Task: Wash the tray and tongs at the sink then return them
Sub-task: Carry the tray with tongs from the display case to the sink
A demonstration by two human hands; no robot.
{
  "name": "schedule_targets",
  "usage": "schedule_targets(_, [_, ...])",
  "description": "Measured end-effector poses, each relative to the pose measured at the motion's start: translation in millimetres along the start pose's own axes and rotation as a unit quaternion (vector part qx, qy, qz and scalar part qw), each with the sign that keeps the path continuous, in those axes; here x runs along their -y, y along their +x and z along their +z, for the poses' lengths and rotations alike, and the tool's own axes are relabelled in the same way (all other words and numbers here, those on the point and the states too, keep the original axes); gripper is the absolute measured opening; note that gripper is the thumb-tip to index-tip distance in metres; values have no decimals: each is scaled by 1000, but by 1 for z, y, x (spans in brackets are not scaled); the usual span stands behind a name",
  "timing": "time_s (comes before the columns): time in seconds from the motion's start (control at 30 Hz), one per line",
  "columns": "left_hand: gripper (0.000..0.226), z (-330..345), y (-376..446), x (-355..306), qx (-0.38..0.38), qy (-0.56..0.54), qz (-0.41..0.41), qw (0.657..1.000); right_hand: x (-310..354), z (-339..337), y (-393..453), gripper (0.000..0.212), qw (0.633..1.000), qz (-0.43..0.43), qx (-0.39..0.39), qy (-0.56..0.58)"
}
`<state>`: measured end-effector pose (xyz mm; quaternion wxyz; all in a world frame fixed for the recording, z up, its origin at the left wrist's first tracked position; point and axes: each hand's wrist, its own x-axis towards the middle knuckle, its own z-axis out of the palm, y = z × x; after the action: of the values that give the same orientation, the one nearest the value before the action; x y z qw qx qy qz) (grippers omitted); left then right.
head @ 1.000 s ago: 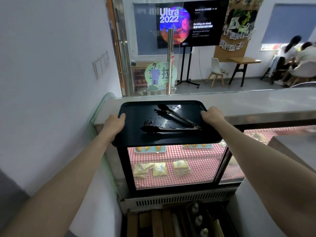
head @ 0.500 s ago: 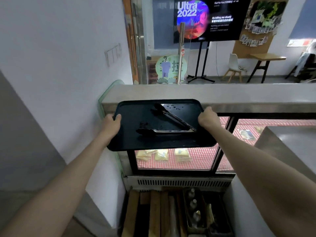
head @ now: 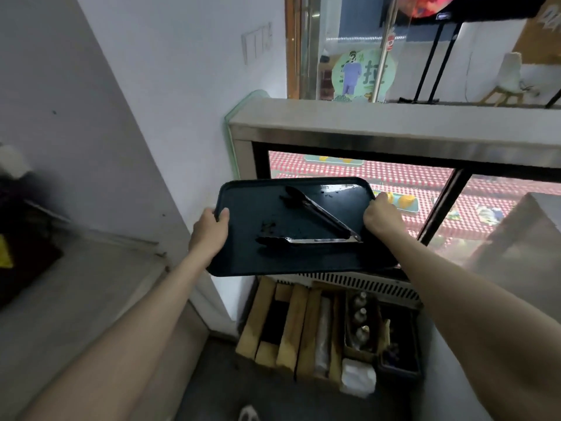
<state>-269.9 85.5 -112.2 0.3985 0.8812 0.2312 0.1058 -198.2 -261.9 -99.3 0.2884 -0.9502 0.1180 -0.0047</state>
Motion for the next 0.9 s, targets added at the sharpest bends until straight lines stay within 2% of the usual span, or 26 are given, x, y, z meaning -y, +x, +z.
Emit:
schedule_targets(0.17, [48,-17,-32,46,-31,-7,-32,999,9,34,-26,47,999,-34,22,-27])
schedule_targets(0.4, [51,-55,-74,108,-67,-39,-65,995,38,80,-70,37,995,-79,46,-28])
schedule_targets(0.53, [57,-89,-101,148,-91,-42,-99,990,62,113,-100,36,991,-112,67,-22])
schedule_targets(0.9, [51,-201,-201,253,-170,-37,-170,970,141,193,-222,36,971,-205,123,-23])
